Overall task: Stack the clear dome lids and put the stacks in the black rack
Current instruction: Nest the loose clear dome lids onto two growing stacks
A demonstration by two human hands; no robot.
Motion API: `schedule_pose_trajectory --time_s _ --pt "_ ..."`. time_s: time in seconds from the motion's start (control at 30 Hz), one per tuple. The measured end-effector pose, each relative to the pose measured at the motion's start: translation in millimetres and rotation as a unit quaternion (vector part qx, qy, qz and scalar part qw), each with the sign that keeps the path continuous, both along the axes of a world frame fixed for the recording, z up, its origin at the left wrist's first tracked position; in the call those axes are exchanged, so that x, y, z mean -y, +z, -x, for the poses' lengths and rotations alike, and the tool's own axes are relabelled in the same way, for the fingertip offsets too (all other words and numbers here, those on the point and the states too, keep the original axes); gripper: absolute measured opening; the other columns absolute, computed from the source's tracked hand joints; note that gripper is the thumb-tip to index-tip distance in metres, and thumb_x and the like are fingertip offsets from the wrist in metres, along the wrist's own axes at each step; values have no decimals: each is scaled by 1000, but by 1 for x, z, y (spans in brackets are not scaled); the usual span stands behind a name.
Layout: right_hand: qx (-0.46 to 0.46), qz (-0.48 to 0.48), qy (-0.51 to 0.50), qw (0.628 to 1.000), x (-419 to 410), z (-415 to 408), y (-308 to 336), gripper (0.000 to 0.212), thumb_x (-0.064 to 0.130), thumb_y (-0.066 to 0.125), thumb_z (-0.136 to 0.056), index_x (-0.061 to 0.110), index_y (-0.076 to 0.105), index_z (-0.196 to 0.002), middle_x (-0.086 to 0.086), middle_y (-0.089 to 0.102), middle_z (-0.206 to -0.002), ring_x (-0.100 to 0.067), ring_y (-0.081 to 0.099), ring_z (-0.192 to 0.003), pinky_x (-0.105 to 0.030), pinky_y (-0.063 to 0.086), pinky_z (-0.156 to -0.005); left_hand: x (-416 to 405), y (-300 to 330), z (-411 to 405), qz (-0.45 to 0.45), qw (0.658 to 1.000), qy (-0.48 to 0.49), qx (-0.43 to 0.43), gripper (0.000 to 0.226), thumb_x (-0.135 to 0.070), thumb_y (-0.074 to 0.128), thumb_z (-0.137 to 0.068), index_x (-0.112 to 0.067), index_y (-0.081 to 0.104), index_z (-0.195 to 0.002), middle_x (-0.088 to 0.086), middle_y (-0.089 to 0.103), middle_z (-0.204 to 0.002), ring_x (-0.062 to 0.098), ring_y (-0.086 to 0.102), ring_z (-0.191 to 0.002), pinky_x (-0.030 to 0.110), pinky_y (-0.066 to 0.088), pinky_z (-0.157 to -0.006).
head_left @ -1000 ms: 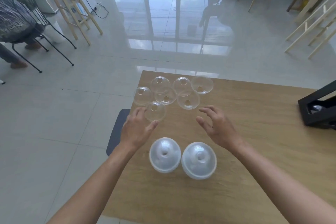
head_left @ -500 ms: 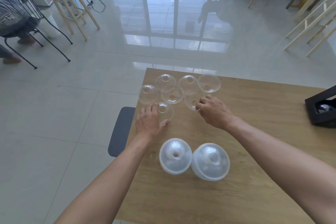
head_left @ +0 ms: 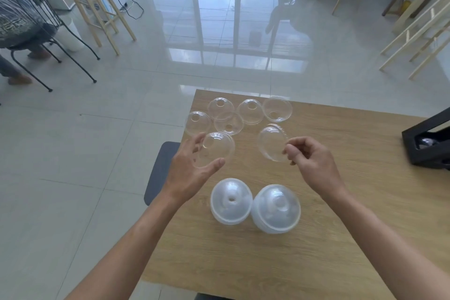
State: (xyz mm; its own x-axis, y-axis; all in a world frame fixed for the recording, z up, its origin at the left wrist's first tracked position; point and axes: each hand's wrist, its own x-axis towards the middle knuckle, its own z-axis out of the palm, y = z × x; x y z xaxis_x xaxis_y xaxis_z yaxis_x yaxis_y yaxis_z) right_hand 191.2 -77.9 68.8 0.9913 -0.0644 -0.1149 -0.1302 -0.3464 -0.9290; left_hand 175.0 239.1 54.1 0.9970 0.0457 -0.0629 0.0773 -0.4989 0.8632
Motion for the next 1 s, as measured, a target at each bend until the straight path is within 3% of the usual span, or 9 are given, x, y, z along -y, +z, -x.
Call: schedule_pose_trajectory --time_s 0.17,0.27,0.37,0.47,0.57,0.63,0.73,0.83,1.0 --pt "-109 -278 -61 952 21 47 30 23 15 74 -90 3 79 -109 -18 77 -96 -22 70 -77 -29 62 -72 5 27 43 -38 996 -75 18 82 -64 83 -79 -51 43 -149 -40 48 -137 -14 50 -124 13 46 -92" --pt "-193 -300 -55 933 29 80 29 24 12 75 -86 0 80 -107 -21 75 -92 -22 68 -72 -28 61 -66 10 25 64 -69 991 -110 -6 85 -71 78 -79 -55 36 -151 -44 43 -140 -15 45 -129 19 46 -99" --pt "-237 -249 -77 936 26 99 16 18 9 74 -89 -3 80 -101 -22 75 -87 -19 65 -66 -28 59 -60 15 18 76 -85 988 -125 -16 84 -71 75 -81 -48 37 -153 -34 44 -147 -6 43 -138 31 44 -113" --pt "-205 -93 -98 969 20 105 8 13 9 69 -100 10 81 -95 -17 78 -85 -16 65 -63 -32 58 -61 18 10 82 -97 987 -128 -14 83 -68 75 -83 -45 38 -152 -31 44 -147 -3 42 -139 34 43 -116" --pt "-149 64 -118 980 14 108 6 14 29 69 -100 27 78 -91 4 77 -77 -10 68 -62 -34 58 -66 21 4 86 -105 985 -136 -21 83 -69 74 -83 -46 36 -152 -30 42 -149 -2 42 -140 37 43 -116" --pt "-98 101 -129 982 8 112 8 11 46 67 -99 37 74 -97 15 76 -87 -4 71 -77 -29 56 -70 24 1 86 -126 982 -143 -10 85 -72 73 -82 -44 35 -154 -28 41 -151 -1 41 -140 38 43 -116" --pt "-58 135 -20 989 2 120 6 52 75 64 -90 48 57 -134 31 59 -131 9 58 -117 -21 49 -89 27 -3 86 -141 979 -146 -13 94 -76 72 -79 -45 29 -157 -25 37 -154 1 42 -138 34 42 -113" --pt "-38 197 109 974 -4 128 -4 90 80 72 -80 49 33 -155 32 37 -154 8 36 -144 -25 37 -112 28 -8 88 -126 981 -139 -38 101 -77 75 -76 -48 23 -158 -25 36 -154 0 43 -135 28 42 -107" --pt "10 190 106 976 -11 132 -16 91 63 78 -85 43 30 -160 26 32 -159 4 32 -149 -26 34 -117 32 -8 91 -120 983 -138 -26 98 -72 75 -79 -47 23 -158 -28 36 -148 -4 44 -130 26 46 -105"
